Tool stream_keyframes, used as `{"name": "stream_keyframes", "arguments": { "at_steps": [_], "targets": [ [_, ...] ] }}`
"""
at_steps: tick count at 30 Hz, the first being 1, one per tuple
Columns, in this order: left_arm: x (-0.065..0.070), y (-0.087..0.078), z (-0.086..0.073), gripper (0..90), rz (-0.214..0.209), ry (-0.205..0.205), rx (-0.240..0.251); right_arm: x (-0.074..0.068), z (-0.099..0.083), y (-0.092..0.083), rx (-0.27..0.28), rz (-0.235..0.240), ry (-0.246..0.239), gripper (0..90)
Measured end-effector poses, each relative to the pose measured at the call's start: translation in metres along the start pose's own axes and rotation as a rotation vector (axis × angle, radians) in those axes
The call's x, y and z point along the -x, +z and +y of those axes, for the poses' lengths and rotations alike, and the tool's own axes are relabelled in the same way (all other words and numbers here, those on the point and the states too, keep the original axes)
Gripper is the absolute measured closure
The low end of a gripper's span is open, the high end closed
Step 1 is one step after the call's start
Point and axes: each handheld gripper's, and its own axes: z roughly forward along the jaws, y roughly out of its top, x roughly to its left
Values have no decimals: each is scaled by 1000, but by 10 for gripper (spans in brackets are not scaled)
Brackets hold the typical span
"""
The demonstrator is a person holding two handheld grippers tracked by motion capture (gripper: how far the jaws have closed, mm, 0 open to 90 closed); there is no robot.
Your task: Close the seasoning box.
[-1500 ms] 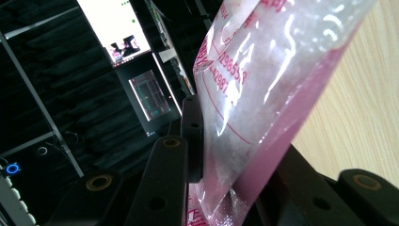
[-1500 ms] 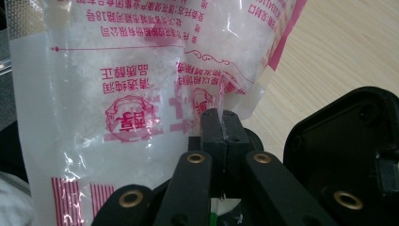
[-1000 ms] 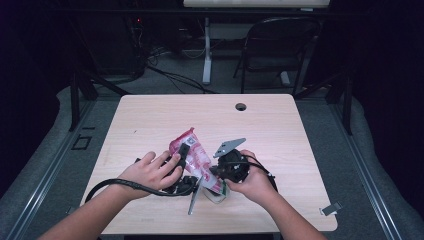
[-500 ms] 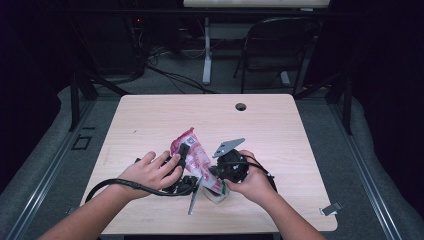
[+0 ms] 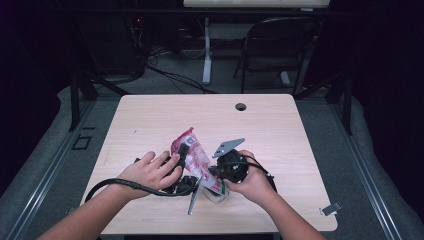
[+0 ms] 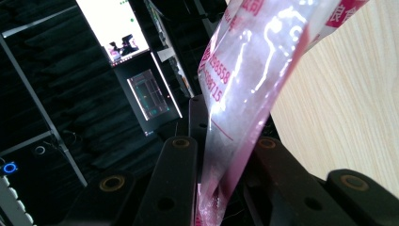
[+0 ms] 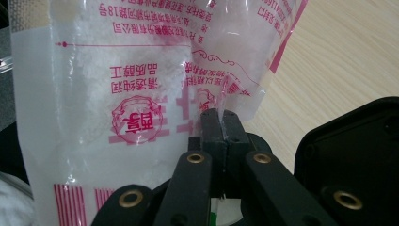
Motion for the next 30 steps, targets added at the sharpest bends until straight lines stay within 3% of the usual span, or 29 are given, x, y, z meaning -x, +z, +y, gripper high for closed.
{"name": "stream_keyframes", "arguments": {
  "at_steps": [20,30],
  "targets": [
    [-2,-1,1,851,1,9,-1,0,0,1,3,0,2,900],
    [-1,-1,0,851,-13,-10,2,0,0,1,4,-1,5,900]
  ]
}}
